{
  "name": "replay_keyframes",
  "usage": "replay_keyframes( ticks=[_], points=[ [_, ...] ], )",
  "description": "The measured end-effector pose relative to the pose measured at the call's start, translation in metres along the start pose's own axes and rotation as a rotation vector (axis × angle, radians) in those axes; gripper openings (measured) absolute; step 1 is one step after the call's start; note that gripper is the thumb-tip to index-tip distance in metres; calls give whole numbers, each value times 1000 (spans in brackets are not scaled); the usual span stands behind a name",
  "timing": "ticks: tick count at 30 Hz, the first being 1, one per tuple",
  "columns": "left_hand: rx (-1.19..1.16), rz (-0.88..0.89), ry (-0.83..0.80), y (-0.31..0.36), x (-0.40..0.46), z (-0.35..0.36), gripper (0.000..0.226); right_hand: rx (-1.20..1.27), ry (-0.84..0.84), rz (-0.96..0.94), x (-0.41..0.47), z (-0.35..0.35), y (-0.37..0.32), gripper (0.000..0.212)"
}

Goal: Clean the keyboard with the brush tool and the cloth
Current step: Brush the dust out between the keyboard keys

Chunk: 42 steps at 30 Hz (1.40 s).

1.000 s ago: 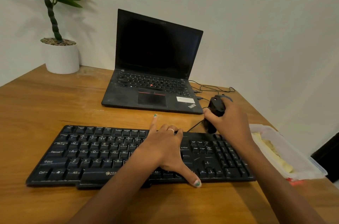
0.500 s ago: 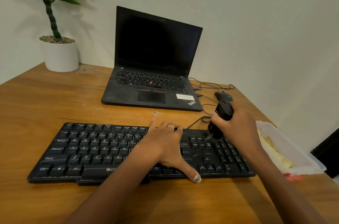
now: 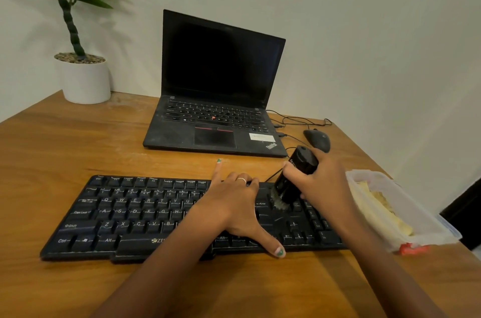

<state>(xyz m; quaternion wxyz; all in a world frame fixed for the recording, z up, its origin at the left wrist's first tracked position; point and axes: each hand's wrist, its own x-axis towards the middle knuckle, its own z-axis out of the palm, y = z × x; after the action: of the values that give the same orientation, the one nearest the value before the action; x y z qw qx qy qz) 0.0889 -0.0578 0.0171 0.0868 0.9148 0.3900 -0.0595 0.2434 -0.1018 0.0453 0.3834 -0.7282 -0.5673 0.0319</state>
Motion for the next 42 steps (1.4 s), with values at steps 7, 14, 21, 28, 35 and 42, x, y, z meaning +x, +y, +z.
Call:
replay_keyframes(
  ticks=[7, 14, 21, 28, 35, 42],
  points=[
    [-6, 1, -1, 0, 1, 0, 133, 0, -12, 3, 3, -4, 3, 16],
    [-6, 2, -7, -1, 1, 1, 133, 84, -63, 93, 3, -7, 8, 18],
    [-10, -2, -7, -1, 1, 1, 133, 61, -37, 41, 1, -11, 12, 22],
    [-17, 1, -12, -1, 1, 1, 134, 83, -53, 64, 0, -21, 19, 16],
    [-17, -1, -13, -2, 1, 2, 135, 63, -66, 33, 3, -27, 22, 16],
    [-15, -4, -19, -1, 1, 1, 135, 38, -20, 23, 3, -21, 17, 21]
  ],
)
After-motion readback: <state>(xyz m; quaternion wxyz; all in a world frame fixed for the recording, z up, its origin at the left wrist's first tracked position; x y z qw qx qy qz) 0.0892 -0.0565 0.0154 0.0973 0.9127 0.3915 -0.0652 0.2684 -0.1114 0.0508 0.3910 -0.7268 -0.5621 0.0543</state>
